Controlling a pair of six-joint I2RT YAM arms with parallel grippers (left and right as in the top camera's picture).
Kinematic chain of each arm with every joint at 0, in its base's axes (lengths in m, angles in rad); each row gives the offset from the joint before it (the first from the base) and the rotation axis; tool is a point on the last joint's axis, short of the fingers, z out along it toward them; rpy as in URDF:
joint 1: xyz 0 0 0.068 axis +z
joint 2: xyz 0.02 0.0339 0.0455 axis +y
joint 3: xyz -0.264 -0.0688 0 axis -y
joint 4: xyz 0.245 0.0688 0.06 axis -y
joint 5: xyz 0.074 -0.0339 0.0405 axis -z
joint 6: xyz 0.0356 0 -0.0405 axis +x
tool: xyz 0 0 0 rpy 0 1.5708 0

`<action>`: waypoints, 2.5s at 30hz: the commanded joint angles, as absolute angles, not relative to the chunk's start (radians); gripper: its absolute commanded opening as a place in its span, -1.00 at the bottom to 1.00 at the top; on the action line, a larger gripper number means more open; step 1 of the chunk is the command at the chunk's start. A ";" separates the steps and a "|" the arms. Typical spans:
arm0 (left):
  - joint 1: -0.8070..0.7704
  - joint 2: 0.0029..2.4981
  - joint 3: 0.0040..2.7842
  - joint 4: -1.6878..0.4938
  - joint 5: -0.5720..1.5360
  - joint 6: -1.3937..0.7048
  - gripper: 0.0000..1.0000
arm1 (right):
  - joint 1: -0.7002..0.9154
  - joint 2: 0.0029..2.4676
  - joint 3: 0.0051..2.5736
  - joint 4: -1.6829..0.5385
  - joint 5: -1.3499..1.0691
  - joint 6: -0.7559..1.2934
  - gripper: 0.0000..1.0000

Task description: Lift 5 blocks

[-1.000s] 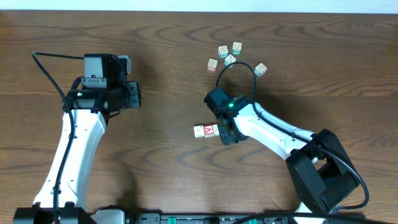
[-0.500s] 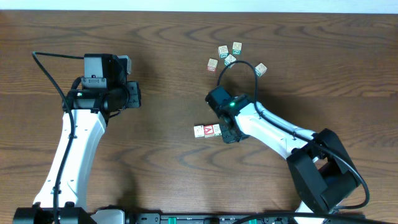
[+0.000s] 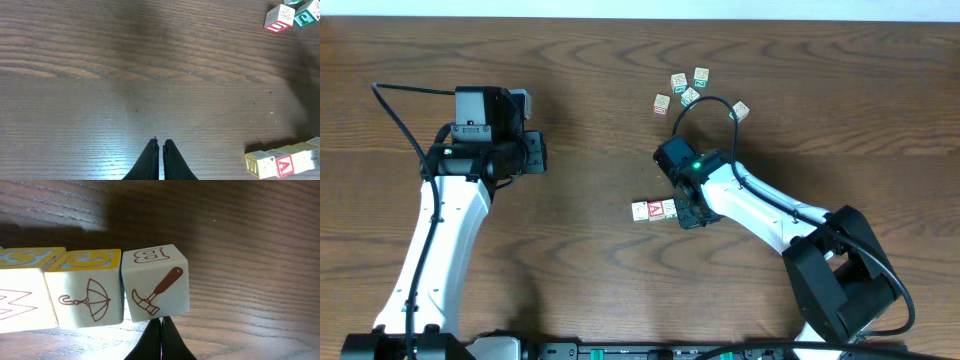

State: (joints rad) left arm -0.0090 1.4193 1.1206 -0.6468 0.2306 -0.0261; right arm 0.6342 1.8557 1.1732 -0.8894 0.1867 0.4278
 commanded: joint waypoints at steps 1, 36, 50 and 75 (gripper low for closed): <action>-0.011 1.425 1.116 -0.647 0.236 -0.020 -0.85 | 0.627 1.839 1.168 -0.885 0.182 0.418 -0.97; -0.011 1.425 1.116 -0.662 0.236 -0.011 -0.86 | 0.607 1.839 1.168 -0.999 0.296 0.440 -0.97; -0.042 1.425 1.068 -0.716 0.237 -0.028 -0.86 | 0.401 1.839 1.168 -0.862 0.109 0.218 -0.97; -0.242 1.425 0.881 -0.588 0.236 -0.182 -0.85 | 0.400 1.839 1.168 -0.834 -0.124 0.110 -0.98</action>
